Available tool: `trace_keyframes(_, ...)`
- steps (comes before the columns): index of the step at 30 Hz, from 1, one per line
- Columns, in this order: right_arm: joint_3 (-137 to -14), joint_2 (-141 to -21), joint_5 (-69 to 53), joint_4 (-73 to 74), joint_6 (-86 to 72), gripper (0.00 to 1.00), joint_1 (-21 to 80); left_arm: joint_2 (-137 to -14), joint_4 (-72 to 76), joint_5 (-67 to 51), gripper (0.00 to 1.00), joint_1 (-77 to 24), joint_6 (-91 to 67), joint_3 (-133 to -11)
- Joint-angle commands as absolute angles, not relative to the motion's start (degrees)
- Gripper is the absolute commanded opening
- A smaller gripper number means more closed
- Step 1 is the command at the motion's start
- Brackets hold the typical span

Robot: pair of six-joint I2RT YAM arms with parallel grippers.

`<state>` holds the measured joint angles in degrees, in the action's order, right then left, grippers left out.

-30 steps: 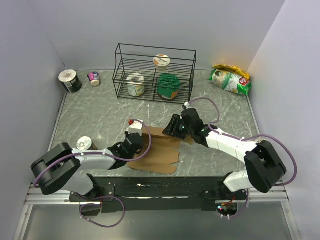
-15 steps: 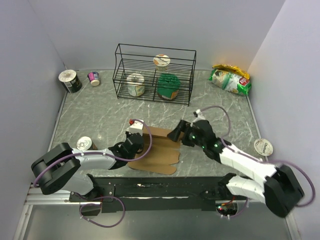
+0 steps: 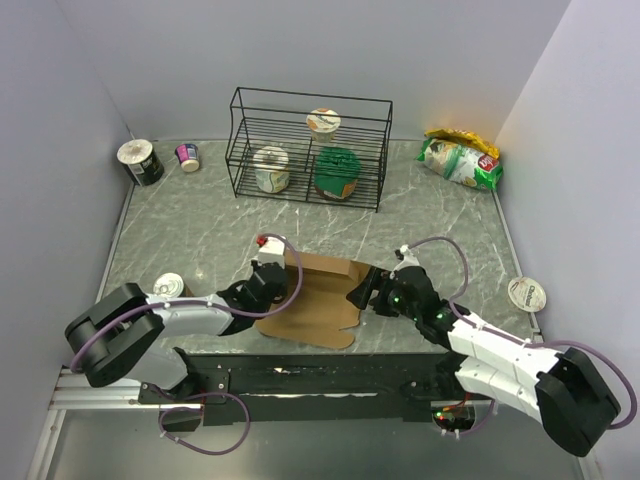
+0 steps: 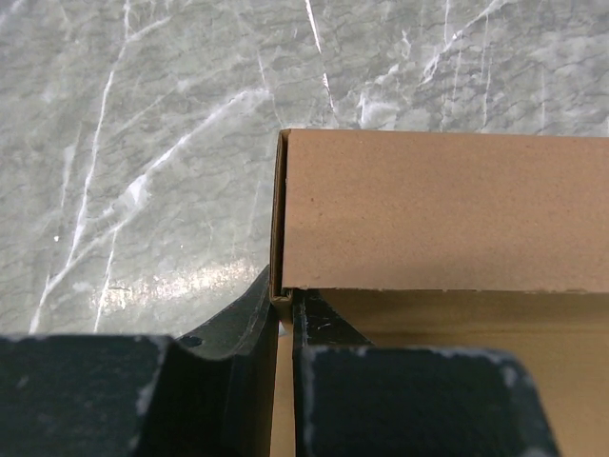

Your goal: Fold the paper box

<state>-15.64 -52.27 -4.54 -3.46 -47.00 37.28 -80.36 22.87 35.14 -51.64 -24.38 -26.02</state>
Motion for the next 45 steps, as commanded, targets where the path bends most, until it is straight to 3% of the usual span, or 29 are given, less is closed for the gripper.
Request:
trace_keyframes(1,-17.40,-55.44,-0.36,-7.20,-45.97,0.83,37.62,-76.91,23.64,29.27,0.11,-48.52,-27.07,-24.70)
trace_keyframes(16,-20.39,-69.08,6.94,-21.44,-42.89,0.77,37.71,-75.68,24.26,24.79,0.09,-46.32,-28.04,-23.47)
trace_keyframes(19,-21.09,-71.62,7.56,-23.03,-42.54,0.75,37.71,-75.50,24.26,24.79,0.10,-46.32,-27.86,-23.38)
trace_keyframes(23,-22.15,-73.91,6.77,-23.99,-42.63,0.63,37.88,-75.50,24.17,24.87,0.10,-46.32,-27.77,-23.47)
trace_keyframes(45,-23.55,-78.75,17.49,-30.85,-35.86,0.48,41.84,-77.08,23.55,23.91,0.09,-46.32,-27.16,-24.52)
